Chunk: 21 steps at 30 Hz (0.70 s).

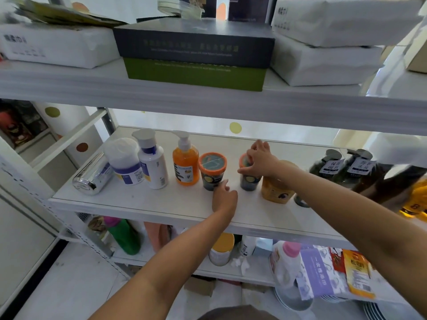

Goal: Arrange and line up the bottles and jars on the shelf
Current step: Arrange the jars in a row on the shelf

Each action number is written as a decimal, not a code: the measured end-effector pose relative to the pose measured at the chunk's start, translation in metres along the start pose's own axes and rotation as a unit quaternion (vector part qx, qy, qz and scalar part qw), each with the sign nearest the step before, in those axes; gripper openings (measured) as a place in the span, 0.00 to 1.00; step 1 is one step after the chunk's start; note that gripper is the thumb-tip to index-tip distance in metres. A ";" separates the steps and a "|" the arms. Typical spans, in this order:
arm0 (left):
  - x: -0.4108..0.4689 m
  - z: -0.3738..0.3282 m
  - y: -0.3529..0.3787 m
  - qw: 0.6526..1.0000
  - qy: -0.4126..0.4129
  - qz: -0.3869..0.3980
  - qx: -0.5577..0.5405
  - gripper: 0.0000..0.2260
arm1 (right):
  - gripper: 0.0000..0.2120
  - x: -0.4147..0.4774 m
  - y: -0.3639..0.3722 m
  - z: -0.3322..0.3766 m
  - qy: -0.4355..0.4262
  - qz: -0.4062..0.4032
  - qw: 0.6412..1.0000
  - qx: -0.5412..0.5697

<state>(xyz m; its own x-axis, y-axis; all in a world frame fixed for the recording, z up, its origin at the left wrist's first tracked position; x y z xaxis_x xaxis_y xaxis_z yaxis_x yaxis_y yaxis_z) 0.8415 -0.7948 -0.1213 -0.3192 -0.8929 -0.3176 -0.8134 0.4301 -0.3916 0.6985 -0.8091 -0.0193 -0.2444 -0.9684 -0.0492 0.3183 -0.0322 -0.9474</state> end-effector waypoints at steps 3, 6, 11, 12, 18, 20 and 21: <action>0.001 0.000 0.000 1.000 0.001 0.004 0.012 0.25 | 0.33 0.003 0.004 -0.005 0.050 0.030 0.998 -0.002; 0.002 -0.003 0.000 1.000 0.005 0.011 0.024 0.25 | 0.41 0.007 0.002 -0.009 0.110 0.043 0.993 -0.004; -0.001 -0.006 0.000 0.998 0.034 0.005 0.050 0.24 | 0.38 0.008 -0.003 -0.002 0.115 0.042 0.992 0.023; -0.001 -0.006 -0.002 0.998 0.040 -0.005 0.056 0.23 | 0.38 0.007 -0.003 0.000 0.113 0.038 0.993 0.023; -0.014 0.002 -0.049 0.980 0.019 -0.186 0.070 0.10 | 0.37 0.003 -0.002 0.003 0.114 0.032 0.992 0.033; -0.014 0.011 -0.065 0.975 -0.024 -0.215 0.045 0.14 | 0.38 0.002 -0.002 0.002 0.114 0.032 0.992 0.035; -0.014 0.013 -0.073 0.972 -0.035 -0.227 0.043 0.18 | 0.38 0.001 -0.003 0.003 0.112 0.032 0.993 0.034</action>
<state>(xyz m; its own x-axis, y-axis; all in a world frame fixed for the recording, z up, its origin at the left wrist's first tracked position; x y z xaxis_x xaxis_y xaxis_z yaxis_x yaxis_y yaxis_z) 0.9114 -0.8121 -0.0993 0.0994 -0.9834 -0.1516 -0.8182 0.0059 -0.5748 0.6997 -0.8109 -0.0158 -0.4169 -0.8900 -0.1844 0.3993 0.0030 -0.9168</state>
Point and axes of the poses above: each hand's wrist, its own x-axis towards the middle knuckle, its own y-axis out of the palm, z = x × y, the point moved 9 cm from there along x, towards the middle knuckle, and after that the axes turned 12 degrees about x, right-handed, at the moved point
